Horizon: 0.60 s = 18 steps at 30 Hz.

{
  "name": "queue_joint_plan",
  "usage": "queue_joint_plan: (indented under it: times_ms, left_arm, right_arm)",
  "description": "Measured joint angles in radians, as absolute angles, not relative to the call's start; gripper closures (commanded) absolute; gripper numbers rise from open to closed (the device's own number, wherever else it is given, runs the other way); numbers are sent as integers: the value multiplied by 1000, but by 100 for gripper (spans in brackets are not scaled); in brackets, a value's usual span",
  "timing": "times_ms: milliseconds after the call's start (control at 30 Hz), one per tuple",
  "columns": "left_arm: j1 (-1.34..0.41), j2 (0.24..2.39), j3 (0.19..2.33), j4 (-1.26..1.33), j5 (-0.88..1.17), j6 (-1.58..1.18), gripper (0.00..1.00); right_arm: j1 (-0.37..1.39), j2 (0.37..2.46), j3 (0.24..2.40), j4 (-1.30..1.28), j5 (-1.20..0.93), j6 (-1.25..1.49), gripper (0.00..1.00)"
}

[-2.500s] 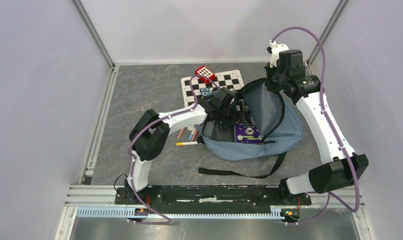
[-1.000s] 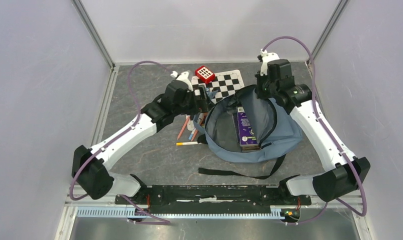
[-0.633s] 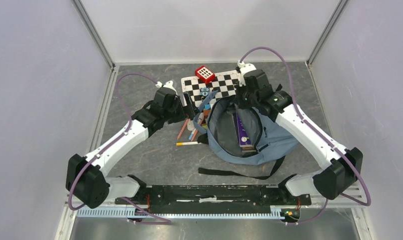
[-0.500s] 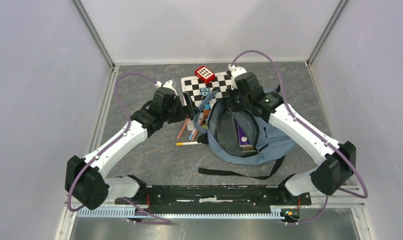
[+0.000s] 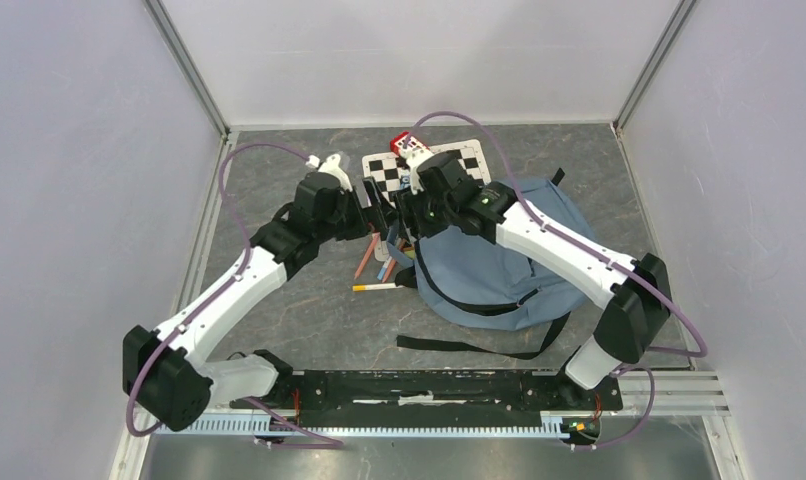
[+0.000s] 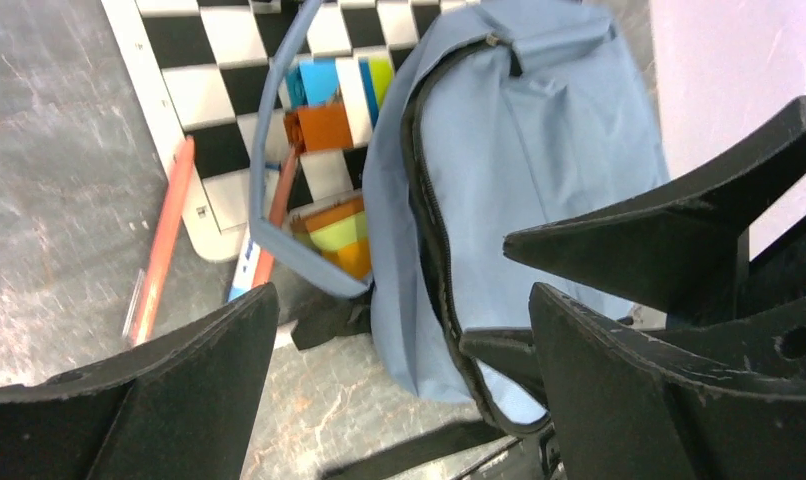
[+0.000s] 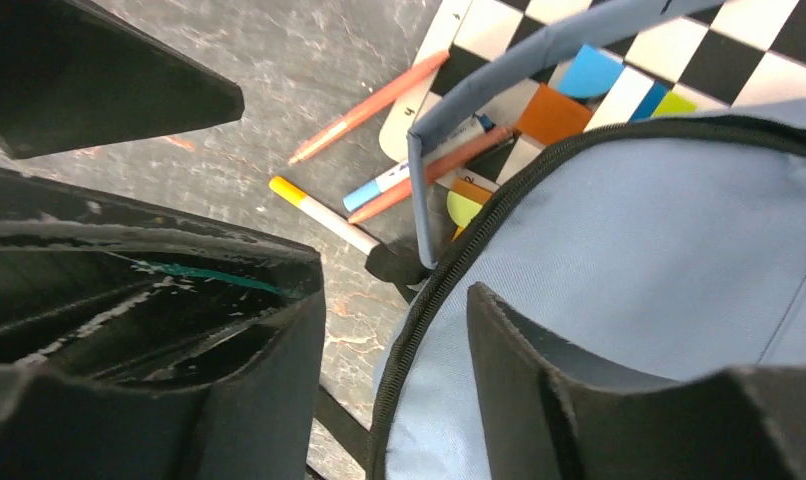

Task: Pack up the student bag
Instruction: Place the book in the student bag.

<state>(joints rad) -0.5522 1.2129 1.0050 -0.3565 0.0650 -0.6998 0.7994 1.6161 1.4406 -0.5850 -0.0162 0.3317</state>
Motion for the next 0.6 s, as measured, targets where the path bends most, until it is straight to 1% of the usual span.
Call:
queue_joint_plan:
  times_ms: [200,267,333,433,600]
  left_arm:
    - [-540,1129,1005,-278,51,-627,0]
    - [-551,1122,1007,-253,56,-593,0]
    - [-580,1126,1009,-240,62,-557,0]
    - [-667,1155,1026,-233,73,-503,0]
    - [-885,1293,1127,-216,78,-424,0]
  right_arm:
    - [784,1613,1562,-646,1,309,12]
    - [767,1596,1571,-662,21,300,7]
    - [734,1569,1569,-685,46,291,4]
    - [629,1498,1524,-690,84,279,2]
    - [405,1351,1400,-735,157,255,2]
